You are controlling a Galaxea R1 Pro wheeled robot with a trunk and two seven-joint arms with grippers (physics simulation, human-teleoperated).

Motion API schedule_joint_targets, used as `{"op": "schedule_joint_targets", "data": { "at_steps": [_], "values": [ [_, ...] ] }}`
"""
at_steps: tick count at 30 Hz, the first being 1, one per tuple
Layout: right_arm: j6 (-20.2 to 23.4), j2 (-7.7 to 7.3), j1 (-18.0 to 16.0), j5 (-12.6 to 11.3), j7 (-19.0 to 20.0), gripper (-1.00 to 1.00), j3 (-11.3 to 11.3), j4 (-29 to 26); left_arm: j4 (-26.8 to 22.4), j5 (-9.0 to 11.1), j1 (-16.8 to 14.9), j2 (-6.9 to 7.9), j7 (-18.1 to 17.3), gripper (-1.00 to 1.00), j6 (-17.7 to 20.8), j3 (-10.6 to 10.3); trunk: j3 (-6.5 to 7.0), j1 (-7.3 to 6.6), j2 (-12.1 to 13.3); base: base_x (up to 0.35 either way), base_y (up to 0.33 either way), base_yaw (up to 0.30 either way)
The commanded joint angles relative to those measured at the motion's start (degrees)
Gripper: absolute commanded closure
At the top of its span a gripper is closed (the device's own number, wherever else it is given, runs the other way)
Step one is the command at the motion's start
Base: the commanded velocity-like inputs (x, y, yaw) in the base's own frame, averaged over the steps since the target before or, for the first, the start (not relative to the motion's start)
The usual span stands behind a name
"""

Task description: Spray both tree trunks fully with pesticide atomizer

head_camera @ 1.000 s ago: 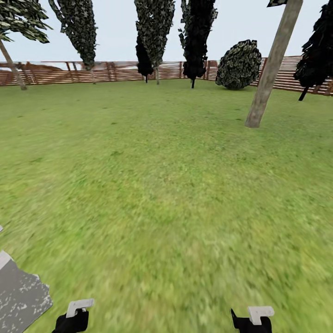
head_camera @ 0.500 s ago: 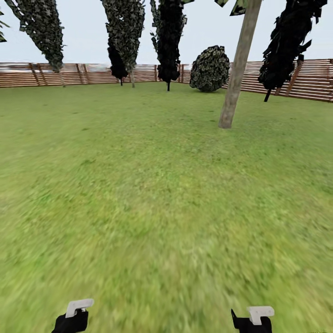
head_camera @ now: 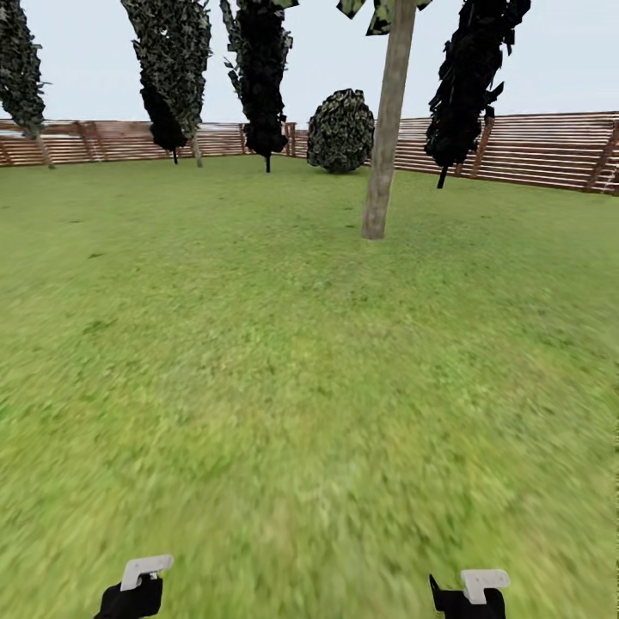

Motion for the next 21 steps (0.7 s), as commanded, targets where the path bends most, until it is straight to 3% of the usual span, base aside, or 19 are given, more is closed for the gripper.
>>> {"op": "schedule_joint_targets", "data": {
  "at_steps": [1, 14, 21],
  "values": [
    [-0.1, 0.01, 0.0, 0.2, 0.0, -1.0, 0.0, 0.1, 0.0, 0.4, 0.0, 0.02, 0.1, 1.0, -0.2, 0.0, -0.01, 0.02, 0.0, 0.326, -0.015, -0.29],
    [-0.1, 0.01, 0.0, 0.2, 0.0, -1.0, -0.1, 0.0, 0.1, 0.5, 0.0, 0.11, 0.1, 1.0, -0.2, 0.0, 0.32, 0.02, 0.0, 0.334, -0.002, -0.285],
    [-0.3, -0.09, 0.0, 0.3, 0.0, -1.0, -0.1, -0.1, 0.7, 0.3, 0.0, 0.11, 0.1, 1.0, -0.2, 0.0, 0.33, 0.02, 0.0, 0.336, 0.0, -0.066]
  ]
}}
